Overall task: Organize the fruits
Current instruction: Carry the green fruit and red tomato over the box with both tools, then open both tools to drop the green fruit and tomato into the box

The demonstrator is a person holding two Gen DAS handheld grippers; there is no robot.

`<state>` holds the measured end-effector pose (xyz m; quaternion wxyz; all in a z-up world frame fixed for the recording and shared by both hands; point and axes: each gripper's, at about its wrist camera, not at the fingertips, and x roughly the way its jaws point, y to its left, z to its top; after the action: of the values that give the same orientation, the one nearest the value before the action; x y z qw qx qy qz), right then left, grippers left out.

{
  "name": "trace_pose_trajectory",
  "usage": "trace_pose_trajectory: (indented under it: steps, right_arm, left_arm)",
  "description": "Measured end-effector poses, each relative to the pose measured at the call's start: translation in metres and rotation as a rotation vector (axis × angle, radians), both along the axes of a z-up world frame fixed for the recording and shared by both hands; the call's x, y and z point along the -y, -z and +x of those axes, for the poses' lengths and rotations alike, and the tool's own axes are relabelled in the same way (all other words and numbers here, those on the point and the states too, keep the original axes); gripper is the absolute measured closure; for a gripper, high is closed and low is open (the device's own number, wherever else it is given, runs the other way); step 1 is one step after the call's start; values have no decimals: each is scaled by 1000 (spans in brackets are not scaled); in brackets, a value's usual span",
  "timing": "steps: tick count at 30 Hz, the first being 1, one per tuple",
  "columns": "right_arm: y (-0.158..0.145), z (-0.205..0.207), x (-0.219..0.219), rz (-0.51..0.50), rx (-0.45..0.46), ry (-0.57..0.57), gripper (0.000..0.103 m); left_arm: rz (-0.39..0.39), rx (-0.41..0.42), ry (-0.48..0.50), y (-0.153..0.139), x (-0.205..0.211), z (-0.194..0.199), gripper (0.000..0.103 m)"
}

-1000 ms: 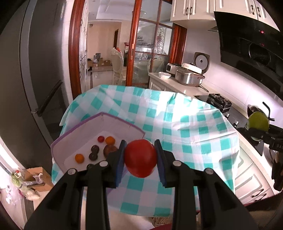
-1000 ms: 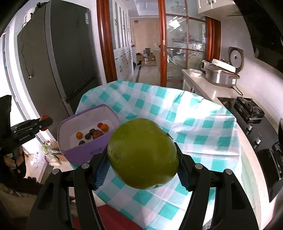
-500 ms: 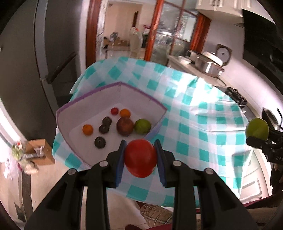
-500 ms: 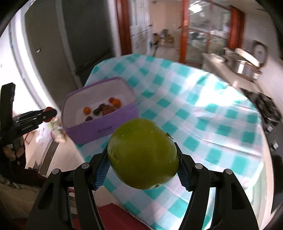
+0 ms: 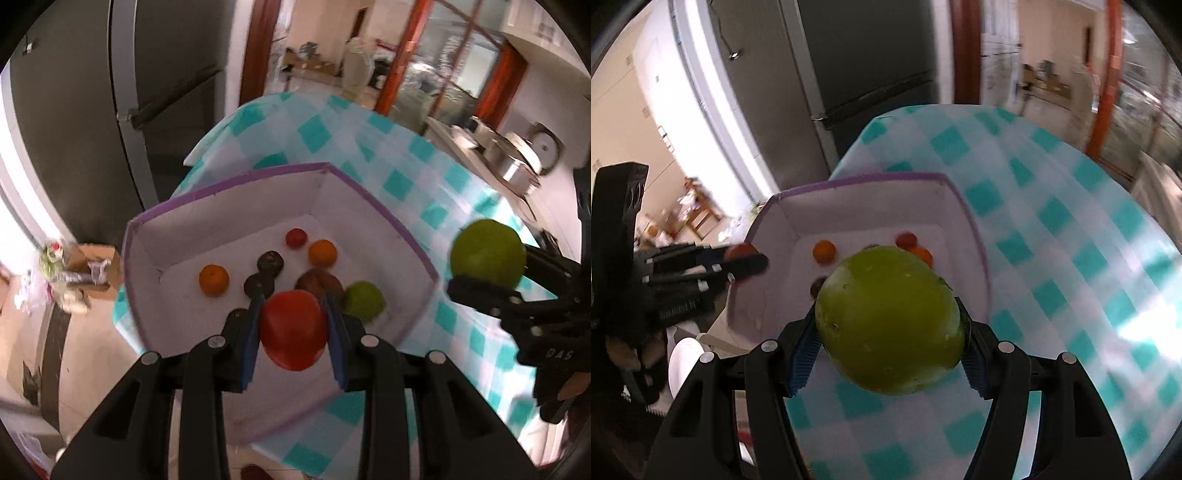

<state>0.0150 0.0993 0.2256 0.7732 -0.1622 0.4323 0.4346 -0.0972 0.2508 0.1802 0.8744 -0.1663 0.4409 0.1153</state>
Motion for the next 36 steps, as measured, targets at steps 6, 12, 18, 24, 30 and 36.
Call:
trace_pose_trajectory:
  steps: [6,12,18,24,30,36]
  right_arm:
    - [49,66,-82,-89,-42,-74,38]
    - [98,104,-150,-152,-64,-110,38]
    - [138,114,-192,-219,-57,-153,38]
    - [169,112,-194,-253,-93,-141,38]
    - [155,109,-191,-218,-86,-118,25]
    - [98,103,-166,-188,-54,-36,21]
  left_arm:
    - [-16,-131,-125,47,-38,57,71]
    - [-56,-275,-258,95,-81,86,71]
    - [-48,-345,-259,120,-94,104,70]
    - [-6,-392,-243,132,-93,115,69]
    - [-7,-378,-257,127,-90,110,26]
    - [82,-337,-204,91,-72,96,12]
